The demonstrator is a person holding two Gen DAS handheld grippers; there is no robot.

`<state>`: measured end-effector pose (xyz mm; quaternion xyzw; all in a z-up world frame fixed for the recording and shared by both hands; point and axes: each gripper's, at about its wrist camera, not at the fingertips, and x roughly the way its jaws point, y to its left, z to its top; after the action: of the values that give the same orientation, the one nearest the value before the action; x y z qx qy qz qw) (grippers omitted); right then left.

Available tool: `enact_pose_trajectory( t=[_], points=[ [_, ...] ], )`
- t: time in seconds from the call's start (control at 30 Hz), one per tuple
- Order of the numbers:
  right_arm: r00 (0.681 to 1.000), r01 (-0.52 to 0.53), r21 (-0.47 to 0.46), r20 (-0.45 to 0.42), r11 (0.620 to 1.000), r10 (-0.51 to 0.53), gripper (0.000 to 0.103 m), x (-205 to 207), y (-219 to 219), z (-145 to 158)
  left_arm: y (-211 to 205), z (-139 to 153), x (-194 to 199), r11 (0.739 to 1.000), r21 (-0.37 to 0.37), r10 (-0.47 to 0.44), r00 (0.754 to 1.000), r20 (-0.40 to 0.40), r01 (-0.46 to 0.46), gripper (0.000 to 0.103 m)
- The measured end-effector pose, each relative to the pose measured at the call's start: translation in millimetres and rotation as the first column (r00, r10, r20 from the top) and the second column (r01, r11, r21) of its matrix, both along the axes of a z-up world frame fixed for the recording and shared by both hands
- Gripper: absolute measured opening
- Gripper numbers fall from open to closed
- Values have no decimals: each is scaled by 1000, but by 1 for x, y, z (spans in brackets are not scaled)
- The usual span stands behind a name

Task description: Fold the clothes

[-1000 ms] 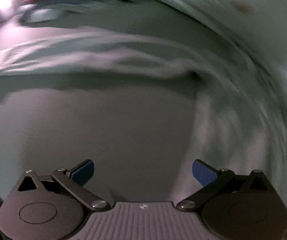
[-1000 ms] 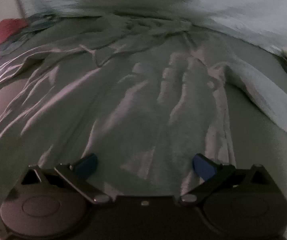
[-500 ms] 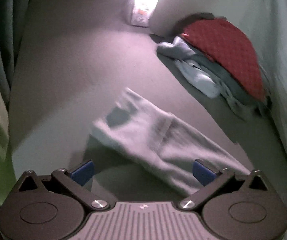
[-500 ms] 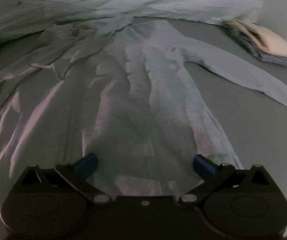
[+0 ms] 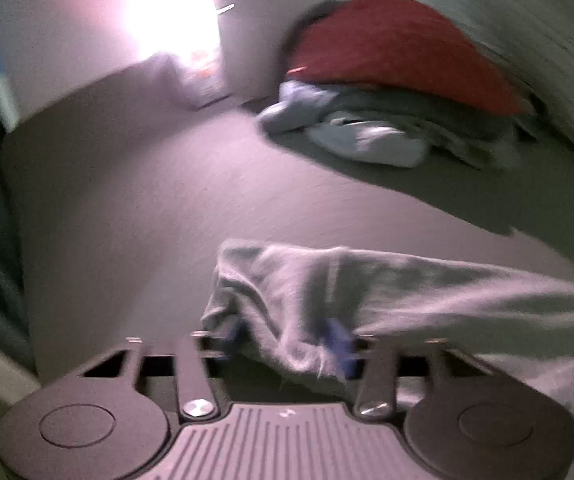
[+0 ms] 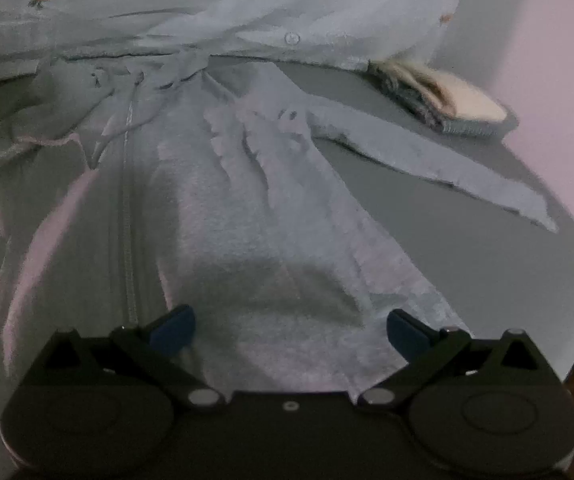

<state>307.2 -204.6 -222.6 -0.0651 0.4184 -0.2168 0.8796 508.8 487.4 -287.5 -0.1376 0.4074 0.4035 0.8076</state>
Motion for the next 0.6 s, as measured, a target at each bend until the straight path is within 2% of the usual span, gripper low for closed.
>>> enact_pose_trajectory(
  t=[0.1, 0.2, 0.23, 0.3, 0.37, 0.43, 0.47, 0.53, 0.57, 0.6],
  points=[
    [1000, -15, -44, 5, 999, 15, 103, -2, 6, 0, -1, 12, 25, 998, -42, -35, 998, 48, 37, 16],
    [1000, -25, -54, 11, 998, 25, 103, -6, 7, 0, -28, 45, 30, 986, -91, -123, 980, 155, 139, 16],
    [1000, -25, -48, 13, 999, 26, 103, -8, 6, 0, -46, 60, 33, 975, -86, -185, 964, 192, 204, 16],
    [1000, -16, -7, 13, 1000, 16, 103, -12, 2, 2, -94, 98, 42, 930, -66, -330, 902, 279, 361, 16],
    [1000, -4, 67, 15, 998, 3, 101, -16, -6, 6, -147, 137, 53, 835, -113, -464, 799, 384, 539, 16],
    [999, -7, 178, 35, 984, 1, 96, -24, -16, 10, -206, 164, 57, 692, -153, -582, 671, 460, 706, 17],
    [999, -9, 226, 45, 974, -1, 96, -29, -21, 11, -240, 175, 60, 611, -146, -643, 595, 482, 778, 22],
    [998, -15, 292, 58, 956, -3, 95, -39, -28, 16, -308, 184, 57, 430, -85, -769, 414, 487, 899, 36],
    [998, -23, 312, 62, 950, 4, 94, -42, -30, 18, -340, 182, 57, 332, -54, -821, 316, 476, 942, 55],
    [998, -31, 331, 65, 943, 10, 93, -45, -32, 21, -363, 179, 55, 268, -46, -851, 259, 458, 962, 65]
  ],
)
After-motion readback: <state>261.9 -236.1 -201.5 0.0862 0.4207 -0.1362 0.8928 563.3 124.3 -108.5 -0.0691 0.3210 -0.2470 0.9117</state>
